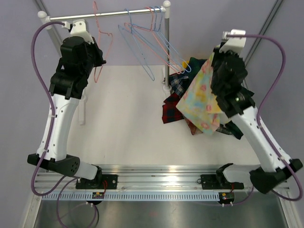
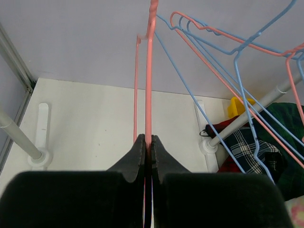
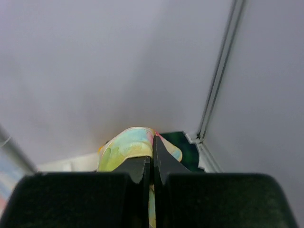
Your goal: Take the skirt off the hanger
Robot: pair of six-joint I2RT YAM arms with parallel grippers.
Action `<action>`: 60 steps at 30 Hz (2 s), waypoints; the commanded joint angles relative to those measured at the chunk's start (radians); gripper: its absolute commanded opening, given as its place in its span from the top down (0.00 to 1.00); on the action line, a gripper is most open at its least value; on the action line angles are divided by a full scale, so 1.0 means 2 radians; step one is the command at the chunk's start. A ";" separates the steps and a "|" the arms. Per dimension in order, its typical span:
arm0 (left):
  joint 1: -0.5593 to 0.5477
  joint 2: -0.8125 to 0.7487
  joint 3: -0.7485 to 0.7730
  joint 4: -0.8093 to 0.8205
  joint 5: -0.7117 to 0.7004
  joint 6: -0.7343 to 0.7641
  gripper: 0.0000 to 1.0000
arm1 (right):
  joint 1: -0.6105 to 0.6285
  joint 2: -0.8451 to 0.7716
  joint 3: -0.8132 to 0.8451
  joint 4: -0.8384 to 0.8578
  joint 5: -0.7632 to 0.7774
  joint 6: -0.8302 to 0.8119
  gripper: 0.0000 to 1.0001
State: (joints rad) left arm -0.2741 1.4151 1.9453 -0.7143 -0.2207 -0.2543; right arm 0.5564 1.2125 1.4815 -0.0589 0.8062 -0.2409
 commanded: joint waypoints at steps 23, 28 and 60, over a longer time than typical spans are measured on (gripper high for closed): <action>-0.032 0.066 -0.004 0.097 0.031 -0.007 1.00 | -0.199 0.189 -0.066 -0.108 -0.211 0.310 0.01; -0.033 0.016 -0.067 0.105 0.011 -0.012 0.58 | -0.199 0.083 -0.128 -0.124 -0.231 0.332 0.01; -0.034 -0.577 -0.591 0.027 0.063 -0.071 0.01 | -0.197 -0.462 -0.346 -0.236 -0.485 0.414 0.01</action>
State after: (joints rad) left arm -0.3424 0.3019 0.7815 -0.6720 -0.1051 -0.3950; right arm 0.1574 0.3435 0.7818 -0.4850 -0.2173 0.6418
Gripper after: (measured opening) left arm 0.987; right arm 0.993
